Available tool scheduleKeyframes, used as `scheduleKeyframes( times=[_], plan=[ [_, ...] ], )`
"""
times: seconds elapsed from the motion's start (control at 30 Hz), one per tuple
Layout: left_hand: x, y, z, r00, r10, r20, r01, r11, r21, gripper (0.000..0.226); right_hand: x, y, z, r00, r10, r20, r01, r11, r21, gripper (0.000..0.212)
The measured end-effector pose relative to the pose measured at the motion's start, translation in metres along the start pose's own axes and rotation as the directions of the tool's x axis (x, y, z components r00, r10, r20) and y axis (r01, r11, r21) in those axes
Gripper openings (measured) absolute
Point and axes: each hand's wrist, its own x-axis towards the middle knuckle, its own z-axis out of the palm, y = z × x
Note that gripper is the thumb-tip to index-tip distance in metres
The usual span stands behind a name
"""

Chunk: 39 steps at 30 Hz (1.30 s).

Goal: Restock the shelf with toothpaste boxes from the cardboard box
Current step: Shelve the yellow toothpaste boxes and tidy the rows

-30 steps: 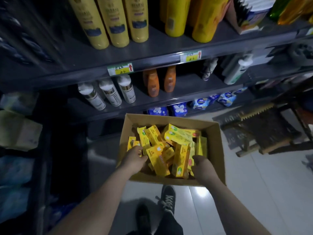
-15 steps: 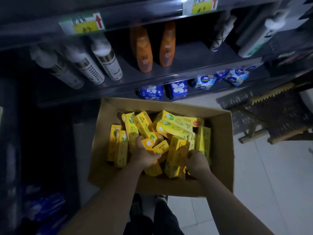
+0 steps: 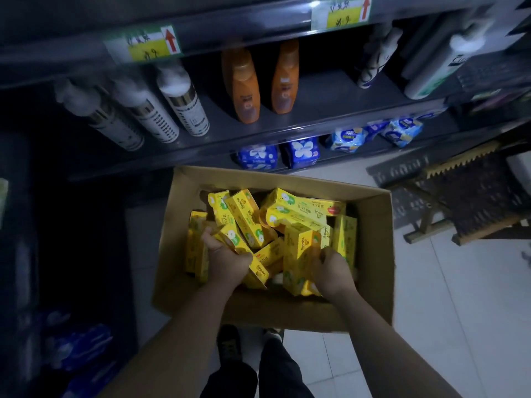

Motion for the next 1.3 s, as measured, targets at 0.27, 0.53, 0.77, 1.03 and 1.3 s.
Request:
scheduleKeyframes(
  times=[0.27,0.53,0.77,1.03,1.3],
  plan=[
    [-0.031,0.043,-0.082,0.999,0.023,0.041,-0.010,0.959,-0.283,0.052,-0.050,-0.057,-0.032,0.971,-0.186,-0.148,0.226,0.920,0.322,0.018],
    [-0.094,0.069,-0.176,0.983,0.036,0.182,0.089,0.769,-0.634,0.019,-0.130,-0.133,-0.049,0.957,-0.248,-0.148,0.288,0.841,0.458,0.024],
    [-0.157,0.070,-0.266,0.946,0.239,0.217,-0.043,0.759,-0.649,0.039,-0.210,-0.191,-0.054,0.942,-0.336,-0.024,0.263,0.691,0.673,0.031],
    [-0.202,0.046,-0.342,0.977,0.210,0.035,-0.129,0.716,-0.686,0.056,-0.274,-0.243,-0.045,0.859,-0.476,0.189,0.246,0.708,0.662,0.045],
    [-0.264,0.004,-0.389,0.972,0.210,-0.105,-0.199,0.499,-0.843,0.036,-0.311,-0.293,-0.018,0.732,-0.601,0.322,0.304,0.711,0.634,0.036]
  ],
)
